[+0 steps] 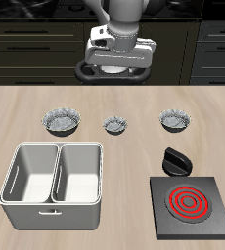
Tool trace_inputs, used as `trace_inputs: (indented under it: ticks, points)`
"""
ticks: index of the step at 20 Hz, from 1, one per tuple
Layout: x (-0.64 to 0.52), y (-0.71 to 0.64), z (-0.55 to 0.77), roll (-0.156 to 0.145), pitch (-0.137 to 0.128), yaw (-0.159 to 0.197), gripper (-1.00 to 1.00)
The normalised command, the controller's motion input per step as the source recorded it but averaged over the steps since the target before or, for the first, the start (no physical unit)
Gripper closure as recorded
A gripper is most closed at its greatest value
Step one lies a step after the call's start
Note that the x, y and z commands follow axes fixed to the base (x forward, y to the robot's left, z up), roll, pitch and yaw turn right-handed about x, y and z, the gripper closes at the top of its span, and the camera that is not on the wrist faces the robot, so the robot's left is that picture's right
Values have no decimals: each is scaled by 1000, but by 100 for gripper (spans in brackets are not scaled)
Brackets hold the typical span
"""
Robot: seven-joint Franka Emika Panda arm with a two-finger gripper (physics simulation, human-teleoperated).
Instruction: Turn off the flat stove and place the largest bowl on it
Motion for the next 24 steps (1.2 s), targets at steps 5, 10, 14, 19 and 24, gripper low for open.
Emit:
trace_inputs:
  ticks: [5, 10, 14, 19, 24]
  points:
    - [284, 146, 78, -6, 3, 2, -100]
    - [141, 97, 150, 1, -9, -6, -100]
    - [192, 63, 129, -4, 2, -17, -100]
    - [258, 78, 6, -12, 22, 4, -100]
    - [162, 80, 36, -3, 4, 6, -100]
